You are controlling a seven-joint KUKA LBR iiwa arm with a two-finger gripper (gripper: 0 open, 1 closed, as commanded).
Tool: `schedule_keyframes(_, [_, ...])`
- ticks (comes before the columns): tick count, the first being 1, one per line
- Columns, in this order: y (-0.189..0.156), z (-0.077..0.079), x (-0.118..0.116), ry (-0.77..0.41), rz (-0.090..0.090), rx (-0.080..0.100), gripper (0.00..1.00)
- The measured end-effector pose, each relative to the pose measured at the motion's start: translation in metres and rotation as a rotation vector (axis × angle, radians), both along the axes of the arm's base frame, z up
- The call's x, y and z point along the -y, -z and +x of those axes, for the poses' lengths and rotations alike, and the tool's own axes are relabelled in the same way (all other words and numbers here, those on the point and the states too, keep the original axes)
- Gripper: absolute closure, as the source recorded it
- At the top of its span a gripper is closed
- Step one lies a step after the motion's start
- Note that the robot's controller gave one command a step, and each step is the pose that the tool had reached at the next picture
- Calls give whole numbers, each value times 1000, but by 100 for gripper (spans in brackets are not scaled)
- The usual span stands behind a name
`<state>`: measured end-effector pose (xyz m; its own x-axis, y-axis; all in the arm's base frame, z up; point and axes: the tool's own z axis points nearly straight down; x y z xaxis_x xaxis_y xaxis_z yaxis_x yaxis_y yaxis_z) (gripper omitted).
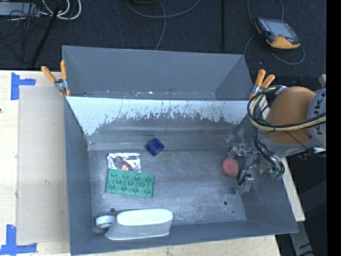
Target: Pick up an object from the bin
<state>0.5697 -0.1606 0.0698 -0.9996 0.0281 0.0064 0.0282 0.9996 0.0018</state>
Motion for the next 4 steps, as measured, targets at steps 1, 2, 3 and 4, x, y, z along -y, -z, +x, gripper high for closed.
schedule_keyframes(1, [-4, 2, -1, -3, -2, 6, 100])
schedule_keyframes(2, [-17, 14, -101, -243, 2, 9, 100])
schedule_keyframes(3, [-62, 3, -73, -364, -2, 10, 100])
schedule_keyframes(4, [-60, 2, -74, -362, 0, 8, 0])
